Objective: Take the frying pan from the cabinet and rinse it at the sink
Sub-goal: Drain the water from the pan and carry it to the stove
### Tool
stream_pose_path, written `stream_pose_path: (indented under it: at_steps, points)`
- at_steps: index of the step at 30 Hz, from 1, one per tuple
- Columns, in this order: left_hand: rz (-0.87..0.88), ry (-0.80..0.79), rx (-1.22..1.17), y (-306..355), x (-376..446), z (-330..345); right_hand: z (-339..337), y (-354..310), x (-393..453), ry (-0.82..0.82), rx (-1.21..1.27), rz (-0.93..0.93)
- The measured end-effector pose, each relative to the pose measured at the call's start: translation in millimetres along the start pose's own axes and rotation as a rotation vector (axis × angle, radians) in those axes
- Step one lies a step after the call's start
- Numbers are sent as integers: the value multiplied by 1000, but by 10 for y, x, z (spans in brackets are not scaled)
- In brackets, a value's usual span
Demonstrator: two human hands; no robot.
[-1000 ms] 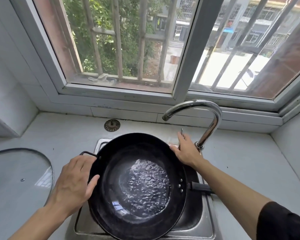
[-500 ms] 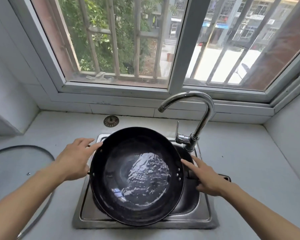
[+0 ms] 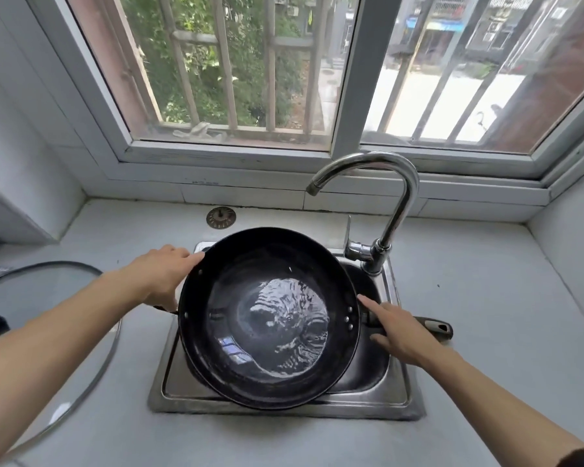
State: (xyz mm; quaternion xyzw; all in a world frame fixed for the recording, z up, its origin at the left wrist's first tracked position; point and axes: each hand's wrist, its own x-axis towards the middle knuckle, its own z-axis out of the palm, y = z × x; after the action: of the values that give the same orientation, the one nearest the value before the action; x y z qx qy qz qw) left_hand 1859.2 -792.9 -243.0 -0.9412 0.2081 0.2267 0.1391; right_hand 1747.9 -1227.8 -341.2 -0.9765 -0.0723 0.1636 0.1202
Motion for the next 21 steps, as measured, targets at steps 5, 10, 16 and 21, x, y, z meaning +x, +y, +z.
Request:
stream_pose_path:
  at_steps: [5, 10, 16, 21]
  points:
    - [1, -7, -56, -30, 47, 62, -24, 13, 50, 21, 54, -15]
    - [38, -48, -29, -27, 62, 97, -26, 41, 93, -7, 78, -6]
    - [46, 25, 36, -20, 84, 161, -7, 109, 155, -14, 97, -27]
    - [93, 87, 60, -79, 89, 230, -19, 160, 166, -52, 70, -71]
